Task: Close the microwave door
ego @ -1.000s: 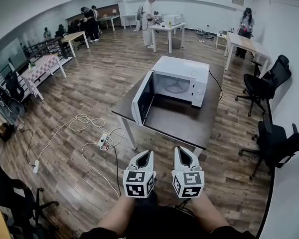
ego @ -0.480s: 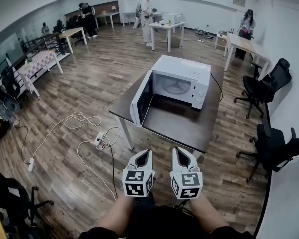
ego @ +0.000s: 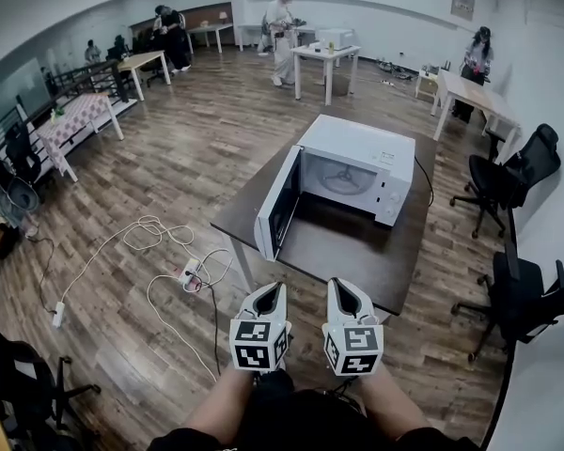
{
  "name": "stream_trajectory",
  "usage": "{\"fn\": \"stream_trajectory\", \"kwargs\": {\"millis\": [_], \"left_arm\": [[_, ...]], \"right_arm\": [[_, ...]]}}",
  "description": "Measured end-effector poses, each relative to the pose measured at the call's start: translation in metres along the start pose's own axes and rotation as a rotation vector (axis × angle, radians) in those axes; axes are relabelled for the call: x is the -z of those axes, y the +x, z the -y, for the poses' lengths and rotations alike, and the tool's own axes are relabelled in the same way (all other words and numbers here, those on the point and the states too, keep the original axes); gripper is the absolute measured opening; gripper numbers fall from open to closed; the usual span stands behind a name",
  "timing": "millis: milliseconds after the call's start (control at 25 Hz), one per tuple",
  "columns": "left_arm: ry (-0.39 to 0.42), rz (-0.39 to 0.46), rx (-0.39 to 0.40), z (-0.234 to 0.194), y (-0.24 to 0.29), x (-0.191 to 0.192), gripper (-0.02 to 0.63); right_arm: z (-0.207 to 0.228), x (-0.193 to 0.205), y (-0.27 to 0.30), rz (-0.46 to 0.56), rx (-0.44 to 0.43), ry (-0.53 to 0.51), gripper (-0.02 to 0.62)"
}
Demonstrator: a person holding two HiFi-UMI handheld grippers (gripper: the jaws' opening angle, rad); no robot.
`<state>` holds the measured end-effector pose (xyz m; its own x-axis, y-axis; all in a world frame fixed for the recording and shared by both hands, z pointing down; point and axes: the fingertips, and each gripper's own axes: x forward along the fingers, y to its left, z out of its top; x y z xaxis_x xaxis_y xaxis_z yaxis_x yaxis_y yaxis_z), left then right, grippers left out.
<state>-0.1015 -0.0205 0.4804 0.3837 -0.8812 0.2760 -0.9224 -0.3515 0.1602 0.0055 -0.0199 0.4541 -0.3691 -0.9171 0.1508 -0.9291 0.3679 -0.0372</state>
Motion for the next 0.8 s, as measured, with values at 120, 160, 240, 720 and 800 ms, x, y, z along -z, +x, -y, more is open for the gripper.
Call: {"fn": "stream_trajectory", "kwargs": {"millis": [120,160,240,720,800], "left_arm": [[-0.004,-0.005,-0.002,-0.014,0.015,-0.008,0.009],[-0.007,-0.009,-0.004,-0.019,0.021,-0.009,0.009],[-0.015,-0.017,-0.009,-0.029,0.033,-0.010,0.009],[-0.023,-0.035,-0.015,-0.082,0.087,-0.034,0.009],[-0.015,-0.032,-0.016,-0.093,0.094,-0.039,0.009]], "right_arm": [[0.002,-0.005,0.024,-0.006,-0.004,-0.001,0.008],[0.003,-0.006,0.032,-0.008,-0.006,0.000,0.008],[0.004,-0.007,0.047,-0.013,-0.008,0.000,0.008],[0.012,-0.014,0.118,-0.044,0.016,0.010,0.008],[0.011,-0.015,0.131,-0.045,0.020,0.013,0.008]]}}
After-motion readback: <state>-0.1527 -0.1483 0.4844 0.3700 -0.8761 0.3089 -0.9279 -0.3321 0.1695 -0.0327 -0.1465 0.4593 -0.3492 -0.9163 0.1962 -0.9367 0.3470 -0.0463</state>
